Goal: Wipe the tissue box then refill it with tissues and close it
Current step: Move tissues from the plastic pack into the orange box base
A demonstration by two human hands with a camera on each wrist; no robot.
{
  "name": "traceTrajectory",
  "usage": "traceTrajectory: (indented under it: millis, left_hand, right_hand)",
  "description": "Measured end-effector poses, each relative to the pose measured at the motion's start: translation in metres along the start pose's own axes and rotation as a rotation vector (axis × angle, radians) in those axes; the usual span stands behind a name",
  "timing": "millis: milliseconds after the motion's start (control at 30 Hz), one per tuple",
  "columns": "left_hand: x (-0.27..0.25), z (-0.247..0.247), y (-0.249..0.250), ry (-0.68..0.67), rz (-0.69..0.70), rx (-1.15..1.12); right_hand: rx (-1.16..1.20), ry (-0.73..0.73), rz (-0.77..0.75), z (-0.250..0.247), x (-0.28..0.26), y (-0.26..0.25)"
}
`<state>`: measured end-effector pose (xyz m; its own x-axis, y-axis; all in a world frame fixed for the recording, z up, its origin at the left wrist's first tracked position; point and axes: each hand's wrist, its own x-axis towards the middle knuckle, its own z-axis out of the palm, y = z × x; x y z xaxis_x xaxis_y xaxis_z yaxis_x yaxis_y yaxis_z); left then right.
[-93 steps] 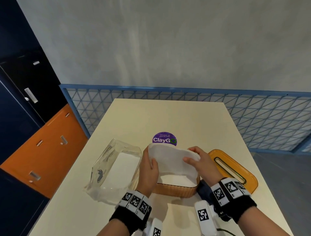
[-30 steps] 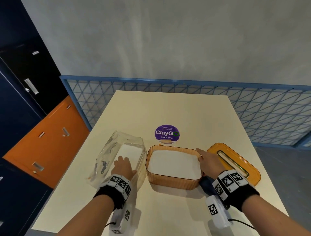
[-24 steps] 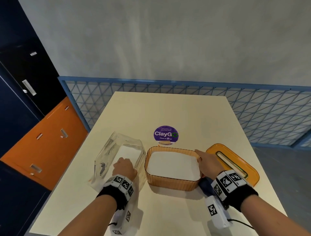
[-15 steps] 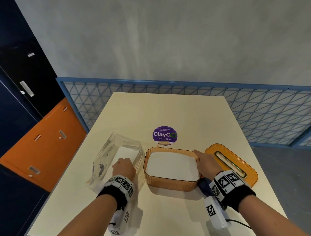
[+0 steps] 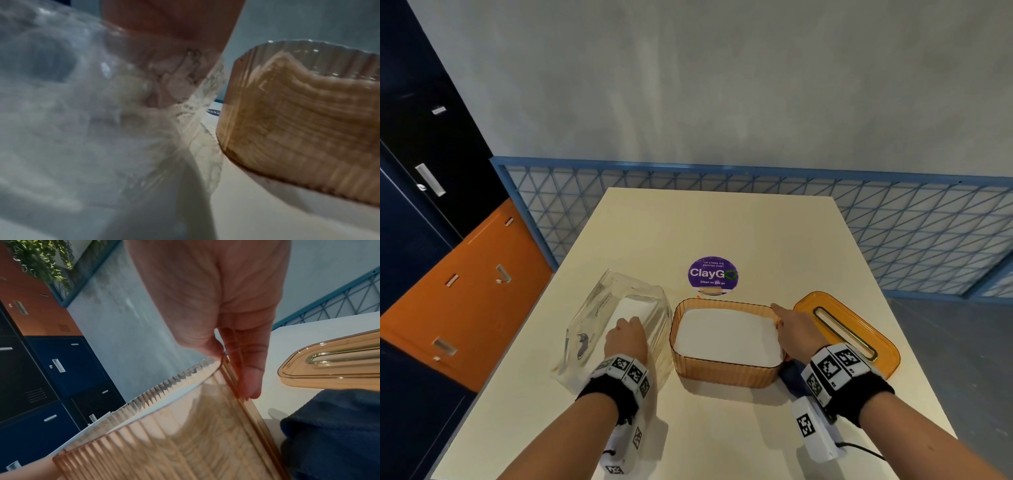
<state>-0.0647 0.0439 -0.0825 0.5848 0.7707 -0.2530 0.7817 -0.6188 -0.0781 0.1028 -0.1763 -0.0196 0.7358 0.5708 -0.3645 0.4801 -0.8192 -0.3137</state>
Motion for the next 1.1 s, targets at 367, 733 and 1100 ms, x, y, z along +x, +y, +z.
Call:
traceTrajectory:
  millis: [367,733,1100]
  left_hand:
    - [-0.051,-0.093,-0.013,0.532,0.106,-0.447]
    - [-0.075,-0.068,0.029,0.56,0.71,-0.652]
    - [-0.049,-0.087,0.035,0.133,0.255,-1.617]
  right_hand:
    - [0.552,0.011,-0.202,-0.051,-0.015,-0.053]
    - [0.692,-0.019,-0.309,-0.089,-0.02,-0.091]
    - [0.712,0.14,-0.491,-0.077,-0.035,-0.058]
